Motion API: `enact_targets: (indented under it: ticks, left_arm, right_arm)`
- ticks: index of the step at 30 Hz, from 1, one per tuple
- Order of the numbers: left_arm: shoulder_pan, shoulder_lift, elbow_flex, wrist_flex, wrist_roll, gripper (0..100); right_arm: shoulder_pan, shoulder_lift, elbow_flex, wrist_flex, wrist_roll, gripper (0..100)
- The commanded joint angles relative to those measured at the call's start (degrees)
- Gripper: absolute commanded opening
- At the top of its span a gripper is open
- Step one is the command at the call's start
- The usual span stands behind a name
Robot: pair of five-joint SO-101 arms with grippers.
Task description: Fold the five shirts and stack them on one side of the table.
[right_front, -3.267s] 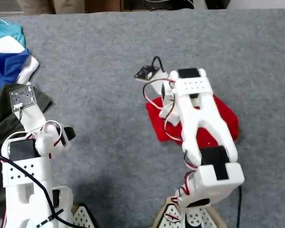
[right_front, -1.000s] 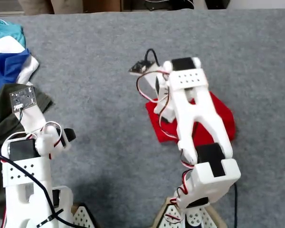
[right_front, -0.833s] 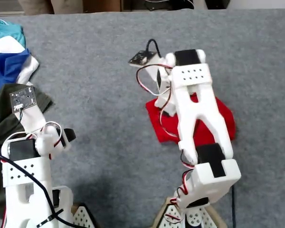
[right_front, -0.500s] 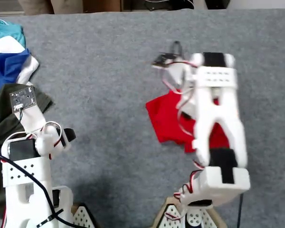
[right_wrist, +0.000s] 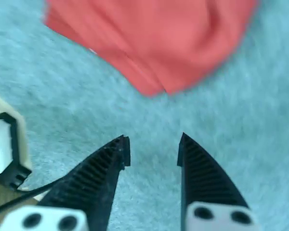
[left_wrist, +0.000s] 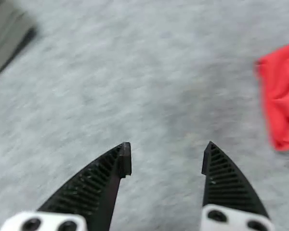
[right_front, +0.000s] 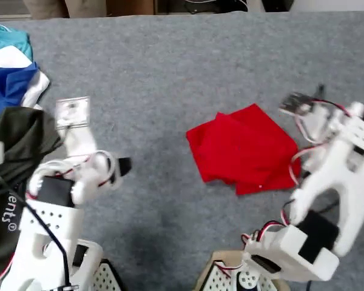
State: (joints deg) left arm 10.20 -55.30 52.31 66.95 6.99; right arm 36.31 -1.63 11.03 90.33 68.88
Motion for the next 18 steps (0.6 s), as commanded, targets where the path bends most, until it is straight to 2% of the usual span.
enact_targets:
  ticks: [1, 5, 9, 15, 18]
  left_arm:
    - [9.32, 6.55, -3.25, -7.56, 1.67, 25]
    - [15.21, 22.99, -8.88, -14.07, 1.85, 25]
    - [16.53, 41.54, -23.12, -14.07, 5.27, 25]
    - [17.41, 64.04, -46.68, -6.77, 10.55, 25]
    - [19.43, 72.13, -56.88, -2.29, 10.99, 25]
  right_arm:
    - [5.23, 1.89, 2.51, -4.92, 0.62, 18.2]
    - [5.14, 6.02, 3.56, -5.89, -2.46, 18.2]
    - [-0.4, 7.6, 3.56, -7.74, -9.93, 18.2]
    - [-9.54, 8.22, 4.0, -12.04, -19.6, 18.2]
    - [-12.79, 8.22, 4.0, -14.24, -23.21, 18.1]
